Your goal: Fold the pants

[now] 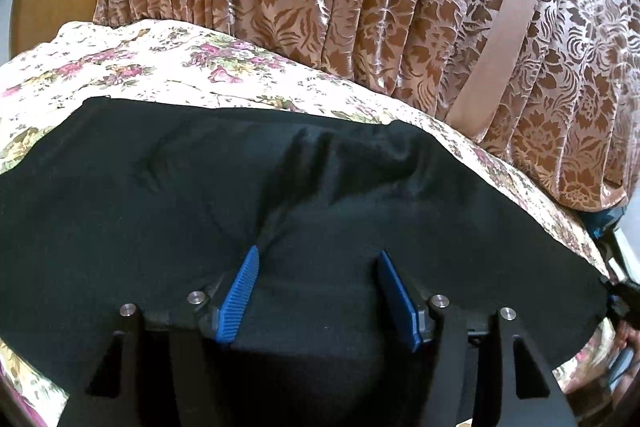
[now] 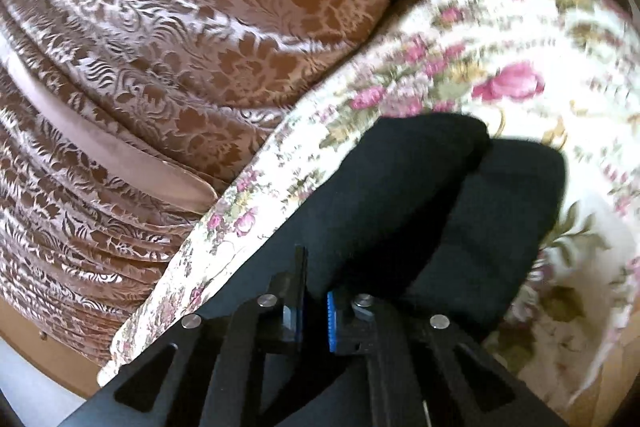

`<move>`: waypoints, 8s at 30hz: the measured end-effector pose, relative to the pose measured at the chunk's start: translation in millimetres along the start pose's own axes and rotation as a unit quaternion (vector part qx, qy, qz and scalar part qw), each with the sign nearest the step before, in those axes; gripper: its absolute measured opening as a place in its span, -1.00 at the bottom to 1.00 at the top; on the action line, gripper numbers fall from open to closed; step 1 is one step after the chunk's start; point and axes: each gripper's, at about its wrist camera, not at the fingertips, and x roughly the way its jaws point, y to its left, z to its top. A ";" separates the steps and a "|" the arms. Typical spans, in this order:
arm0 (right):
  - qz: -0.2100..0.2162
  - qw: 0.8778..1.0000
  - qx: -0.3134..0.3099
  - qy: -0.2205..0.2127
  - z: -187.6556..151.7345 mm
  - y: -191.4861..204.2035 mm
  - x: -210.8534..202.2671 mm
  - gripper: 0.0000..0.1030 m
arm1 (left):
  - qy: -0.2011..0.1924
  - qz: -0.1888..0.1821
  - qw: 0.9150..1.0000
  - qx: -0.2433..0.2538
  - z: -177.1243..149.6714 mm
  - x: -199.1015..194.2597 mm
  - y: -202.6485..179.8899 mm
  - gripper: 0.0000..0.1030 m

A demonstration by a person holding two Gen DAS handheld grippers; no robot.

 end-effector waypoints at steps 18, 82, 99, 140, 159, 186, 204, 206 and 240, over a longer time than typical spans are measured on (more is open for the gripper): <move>-0.029 0.998 0.039 0.048 -25.2 -33.0 -2.5 -0.81 | -0.006 -0.003 1.000 -0.011 -0.4 -4.4 1.4 0.22; -0.072 0.997 0.021 -0.020 12.3 -1.9 -23.5 -0.67 | 0.023 0.090 0.993 0.073 -3.1 3.7 -16.7 0.95; 0.062 0.983 -0.170 -0.045 -21.2 172.4 -58.0 -0.66 | 0.026 0.093 0.993 0.067 -2.8 3.9 -17.2 0.97; 0.232 0.855 -0.410 0.218 -217.2 249.7 -5.6 -0.20 | 0.023 0.102 0.992 0.075 -4.5 4.0 -18.4 0.99; 0.017 0.922 -0.367 0.122 -164.9 198.4 48.8 -0.19 | 0.009 0.101 0.993 0.061 -4.7 -6.0 -20.5 0.98; 0.053 0.910 -0.410 -0.022 -200.2 182.0 34.1 -0.04 | -0.123 0.217 0.947 -0.202 -3.6 -125.3 96.3 0.93; 0.052 0.911 -0.409 -0.019 -199.7 181.8 35.5 -0.03 | -0.046 0.154 0.954 -0.253 -7.0 -87.5 134.3 -0.26; 0.052 0.911 -0.409 -0.019 -199.7 182.2 35.4 -0.03 | -0.043 0.141 0.957 -0.250 -2.6 -85.9 134.4 -0.53; 0.025 0.917 -0.389 0.083 -178.8 193.9 46.0 0.00 | -0.124 -0.155 0.979 0.040 81.8 -112.5 -128.6 -0.76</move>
